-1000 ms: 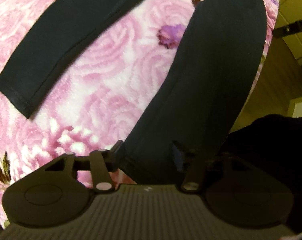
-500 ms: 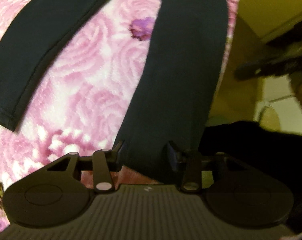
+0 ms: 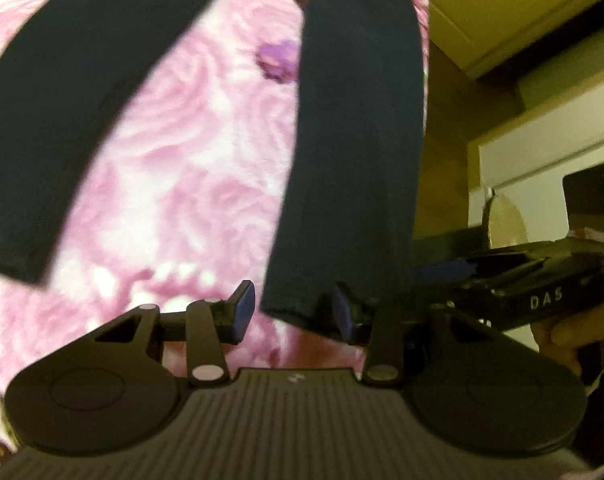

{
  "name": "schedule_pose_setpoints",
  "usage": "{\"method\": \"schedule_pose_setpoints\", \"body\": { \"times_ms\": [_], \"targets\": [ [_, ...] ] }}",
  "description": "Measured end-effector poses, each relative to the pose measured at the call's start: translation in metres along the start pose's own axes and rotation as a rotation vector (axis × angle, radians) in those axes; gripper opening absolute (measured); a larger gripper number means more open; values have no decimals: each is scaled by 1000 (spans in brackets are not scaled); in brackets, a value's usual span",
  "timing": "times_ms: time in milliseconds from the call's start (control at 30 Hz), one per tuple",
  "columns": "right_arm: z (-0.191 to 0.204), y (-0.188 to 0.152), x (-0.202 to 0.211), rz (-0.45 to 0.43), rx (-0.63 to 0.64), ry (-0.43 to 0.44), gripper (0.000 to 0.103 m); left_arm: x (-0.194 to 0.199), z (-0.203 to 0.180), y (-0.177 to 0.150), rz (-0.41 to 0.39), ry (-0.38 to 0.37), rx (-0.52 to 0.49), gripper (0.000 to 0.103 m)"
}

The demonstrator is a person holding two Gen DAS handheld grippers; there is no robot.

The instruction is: Fold clothes

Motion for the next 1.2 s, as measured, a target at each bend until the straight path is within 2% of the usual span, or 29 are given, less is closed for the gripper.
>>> {"method": "schedule_pose_setpoints", "body": {
  "times_ms": [100,133,167,233,400,600,667,700,833,933,1067,1200],
  "targets": [
    [-5,-1,0,2,-70,14,52,-9,-4,-2,29,28,-60,32],
    [-8,0,1,1,-84,16,49,-10,-4,-2,33,35,-67,23],
    [-10,1,2,-1,-100,17,39,-9,-4,-1,36,38,-69,13],
    [-18,5,6,-10,-155,15,36,-4,-2,-1,40,22,-71,8],
    [-33,16,15,-45,-188,1,36,5,2,2,27,1,-80,7],
    [-39,14,6,-45,-187,-35,34,2,2,0,26,0,-70,7],
    [-42,16,11,-25,-152,-68,6,10,0,3,12,-17,-62,6],
    [-39,18,17,-20,-139,-55,0,15,-1,6,4,-27,-57,6],
    [-22,25,60,-4,-37,-41,0,52,-25,16,-36,-137,-32,6],
    [-21,15,87,41,-1,-73,0,56,-52,3,1,-181,-73,6],
    [-42,-9,88,87,-41,-147,0,36,-65,-27,71,-197,-62,6],
    [-41,-19,88,99,-50,-153,0,36,-61,-32,62,-194,-40,6]
  ]
}}
Point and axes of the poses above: each gripper's, at about its wrist camera, not at the fingertips, and x roughly against the way its jaws point, z to its left, y to its top, the point moved 10 cm from there along -x, roughly the way its jaws point, and after that the axes turned 13 degrees about -z, right-handed, at the moved point
